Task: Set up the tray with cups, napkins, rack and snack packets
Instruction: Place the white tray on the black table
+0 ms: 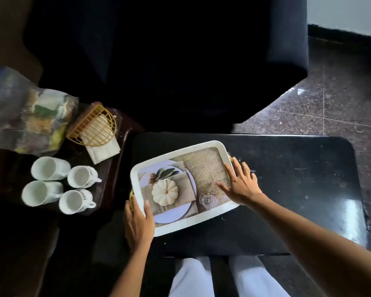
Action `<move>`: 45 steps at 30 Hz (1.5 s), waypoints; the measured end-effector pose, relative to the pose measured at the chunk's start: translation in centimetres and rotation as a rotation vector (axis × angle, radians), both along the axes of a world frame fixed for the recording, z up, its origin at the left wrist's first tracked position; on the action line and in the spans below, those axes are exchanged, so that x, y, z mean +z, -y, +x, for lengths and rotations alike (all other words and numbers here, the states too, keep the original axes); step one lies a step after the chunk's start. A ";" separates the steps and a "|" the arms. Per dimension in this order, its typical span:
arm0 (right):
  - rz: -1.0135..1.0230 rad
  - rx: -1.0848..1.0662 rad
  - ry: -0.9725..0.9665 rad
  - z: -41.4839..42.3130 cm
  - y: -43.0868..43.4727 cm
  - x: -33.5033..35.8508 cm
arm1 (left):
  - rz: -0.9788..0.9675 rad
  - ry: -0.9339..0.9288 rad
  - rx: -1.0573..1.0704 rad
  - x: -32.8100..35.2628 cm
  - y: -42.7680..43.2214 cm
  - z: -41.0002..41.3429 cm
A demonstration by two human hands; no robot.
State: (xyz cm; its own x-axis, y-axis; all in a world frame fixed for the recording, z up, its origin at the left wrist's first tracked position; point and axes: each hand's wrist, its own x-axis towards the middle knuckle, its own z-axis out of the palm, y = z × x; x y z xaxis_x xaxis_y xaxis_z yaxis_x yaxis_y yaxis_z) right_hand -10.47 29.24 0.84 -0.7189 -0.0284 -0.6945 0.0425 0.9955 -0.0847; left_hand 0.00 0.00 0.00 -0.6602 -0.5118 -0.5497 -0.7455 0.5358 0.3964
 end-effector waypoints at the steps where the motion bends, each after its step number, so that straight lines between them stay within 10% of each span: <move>1: -0.024 -0.077 -0.002 -0.4 -0.3 -0.4 | 0.014 0.002 0.043 -0.5 0.2 -0.2; 25: -0.310 -0.849 -0.208 3.3 -14.4 -2.1 | 0.110 -0.102 0.290 -0.6 -6.4 -4.5; 45: -0.264 -0.892 -0.178 6.9 -25.3 -4.3 | 0.162 -0.002 0.106 -3.3 -17.0 -5.3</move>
State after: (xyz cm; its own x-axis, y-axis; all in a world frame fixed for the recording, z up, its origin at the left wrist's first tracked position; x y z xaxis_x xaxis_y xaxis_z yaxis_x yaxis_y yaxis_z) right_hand -3.61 54.57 -3.47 -0.6460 0.4417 -0.6225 0.7433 0.5497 -0.3813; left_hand -5.34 16.99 -3.32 -0.6085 -0.4840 -0.6289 -0.7935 0.3833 0.4728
